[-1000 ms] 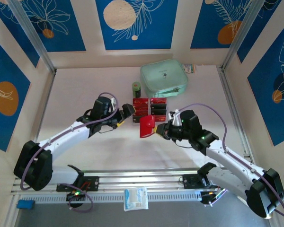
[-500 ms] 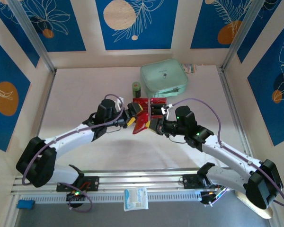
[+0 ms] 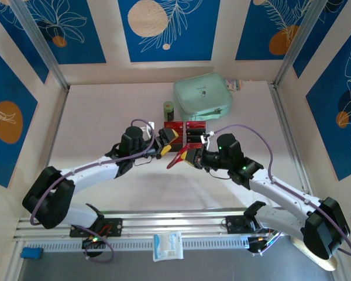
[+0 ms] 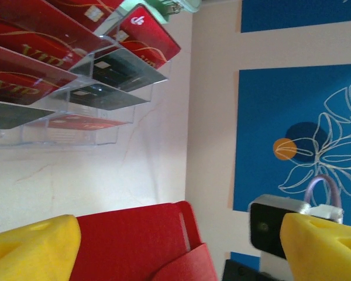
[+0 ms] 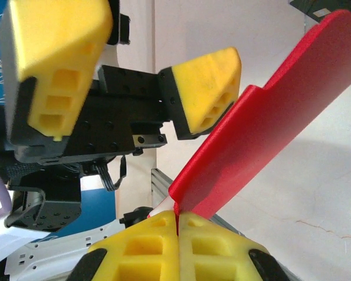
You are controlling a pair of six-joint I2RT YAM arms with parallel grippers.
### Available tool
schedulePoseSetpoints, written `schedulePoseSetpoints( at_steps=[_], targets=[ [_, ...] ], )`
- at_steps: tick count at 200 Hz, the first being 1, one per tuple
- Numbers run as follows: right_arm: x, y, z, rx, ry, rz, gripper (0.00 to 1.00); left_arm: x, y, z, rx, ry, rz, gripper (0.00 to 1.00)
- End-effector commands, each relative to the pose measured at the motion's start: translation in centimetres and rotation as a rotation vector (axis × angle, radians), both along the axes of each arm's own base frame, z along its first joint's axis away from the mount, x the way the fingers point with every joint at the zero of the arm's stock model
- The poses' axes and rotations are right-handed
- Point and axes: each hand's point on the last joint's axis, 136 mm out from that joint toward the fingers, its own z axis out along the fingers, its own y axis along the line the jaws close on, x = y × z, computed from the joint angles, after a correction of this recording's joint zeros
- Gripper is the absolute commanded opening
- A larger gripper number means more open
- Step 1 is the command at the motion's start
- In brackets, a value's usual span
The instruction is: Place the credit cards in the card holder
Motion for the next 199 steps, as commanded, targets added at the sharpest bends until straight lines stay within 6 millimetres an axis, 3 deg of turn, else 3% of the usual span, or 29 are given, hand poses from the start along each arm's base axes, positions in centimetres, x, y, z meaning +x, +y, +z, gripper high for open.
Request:
schedulePoseSetpoints(
  at_steps=[1,45,129,165,199],
  targets=[
    [0.1,-0.6,1.4,0.030,-0.045,-0.011,0.00,-0.3,0.7,-1.4,0.035,0.016,0.028,0.93],
    [0.7,-1.1,3.2,0.053,-0.097,-0.026,0.00,-0.5,0.8,-1.8,0.036,0.058,0.035,1.00],
    [2.3,0.9,6.9,0.114,-0.196,0.008,0.00,0.1,-0.9,2.5,-0.231,0.106,0.043,1.00],
    [2.3,2.0,6.5,0.109,-0.192,0.036,0.00,0.3,-1.5,4.6,-0.305,0.085,0.035,1.00],
    [2.1,1.2,4.6,0.084,-0.163,0.020,0.00,0.8,-0.7,5.1,-0.293,0.039,0.061,0.99]
  ],
)
